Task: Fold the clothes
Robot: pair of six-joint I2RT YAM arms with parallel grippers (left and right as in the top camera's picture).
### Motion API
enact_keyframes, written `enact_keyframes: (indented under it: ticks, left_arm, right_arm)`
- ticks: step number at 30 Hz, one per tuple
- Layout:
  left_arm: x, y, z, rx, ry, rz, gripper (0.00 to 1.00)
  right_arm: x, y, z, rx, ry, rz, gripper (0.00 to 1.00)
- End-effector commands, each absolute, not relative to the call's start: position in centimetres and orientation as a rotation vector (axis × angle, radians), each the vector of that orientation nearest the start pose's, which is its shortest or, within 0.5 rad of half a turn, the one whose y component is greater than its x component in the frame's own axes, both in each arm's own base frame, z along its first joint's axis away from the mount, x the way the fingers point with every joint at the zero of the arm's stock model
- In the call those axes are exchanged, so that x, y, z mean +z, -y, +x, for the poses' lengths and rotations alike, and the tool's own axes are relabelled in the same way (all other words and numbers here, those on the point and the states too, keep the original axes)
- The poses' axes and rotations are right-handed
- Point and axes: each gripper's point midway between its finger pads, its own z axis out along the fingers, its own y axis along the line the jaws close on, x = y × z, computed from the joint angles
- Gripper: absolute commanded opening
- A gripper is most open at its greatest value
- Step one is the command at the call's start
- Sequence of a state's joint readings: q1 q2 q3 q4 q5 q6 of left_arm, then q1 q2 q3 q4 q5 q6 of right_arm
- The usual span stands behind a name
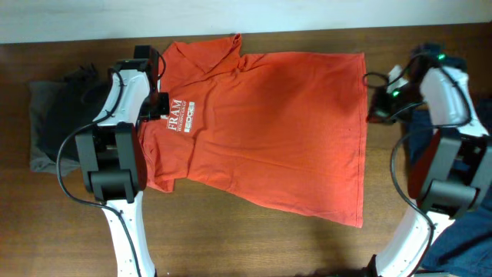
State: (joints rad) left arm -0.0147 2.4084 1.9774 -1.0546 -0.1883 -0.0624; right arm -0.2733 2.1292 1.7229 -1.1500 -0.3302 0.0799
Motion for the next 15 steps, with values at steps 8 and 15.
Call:
enact_keyframes:
  ticks: [8, 15]
  left_arm:
    - [-4.4, -1.0, 46.1, 0.316, -3.158, 0.043, 0.20]
    - [-4.3, -2.8, 45.4, 0.374, -3.179, 0.009, 0.20]
  right_arm:
    - [-3.6, 7.1, 33.6, 0.264, -3.156, 0.777, 0.04]
    - [-2.7, 14.9, 32.8, -0.140, -3.065, 0.992, 0.04]
